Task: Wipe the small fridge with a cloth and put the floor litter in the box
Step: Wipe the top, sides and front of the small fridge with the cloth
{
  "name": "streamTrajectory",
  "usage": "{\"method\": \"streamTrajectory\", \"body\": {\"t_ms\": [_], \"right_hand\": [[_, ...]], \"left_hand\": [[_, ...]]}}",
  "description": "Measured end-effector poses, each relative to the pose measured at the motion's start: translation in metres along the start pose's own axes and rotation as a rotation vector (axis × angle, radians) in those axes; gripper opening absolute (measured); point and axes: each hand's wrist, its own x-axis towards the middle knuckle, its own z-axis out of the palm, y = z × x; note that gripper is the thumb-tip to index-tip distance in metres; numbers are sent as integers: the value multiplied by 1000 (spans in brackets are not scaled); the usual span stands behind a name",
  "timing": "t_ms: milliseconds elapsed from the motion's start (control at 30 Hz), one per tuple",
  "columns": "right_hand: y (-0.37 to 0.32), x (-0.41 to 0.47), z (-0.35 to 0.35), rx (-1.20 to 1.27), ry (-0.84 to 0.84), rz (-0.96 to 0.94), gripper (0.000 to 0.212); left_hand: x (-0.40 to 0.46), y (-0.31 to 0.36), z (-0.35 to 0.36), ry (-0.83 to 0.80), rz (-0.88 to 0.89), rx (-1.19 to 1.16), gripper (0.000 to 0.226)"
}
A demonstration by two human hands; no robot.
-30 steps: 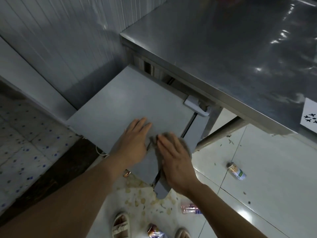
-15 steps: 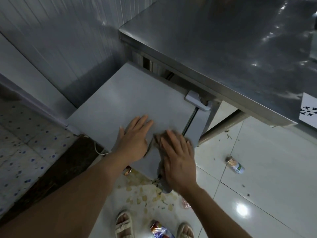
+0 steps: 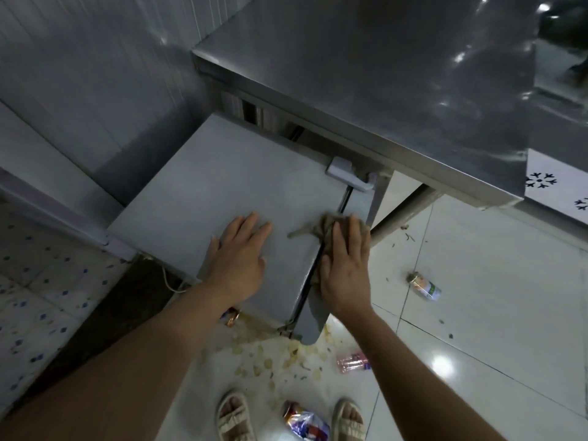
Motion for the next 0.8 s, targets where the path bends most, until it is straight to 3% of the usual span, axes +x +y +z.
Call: {"method": "streamTrajectory", "body": {"t_ms": [167, 433, 667, 800], "right_hand": [[-28, -76, 2, -14, -52, -79, 56], [-10, 29, -3, -133, -92, 96, 56], [-52, -85, 11, -99, -36, 65, 60], [-55, -108, 20, -150, 18, 11, 62]], "left_hand": [[-21, -12, 1, -12, 145, 21, 61], [-28, -32, 1, -75, 127, 87, 60], [-29, -30, 5, -65, 117, 32, 59], [-29, -31, 5, -53, 116, 17, 58]]}}
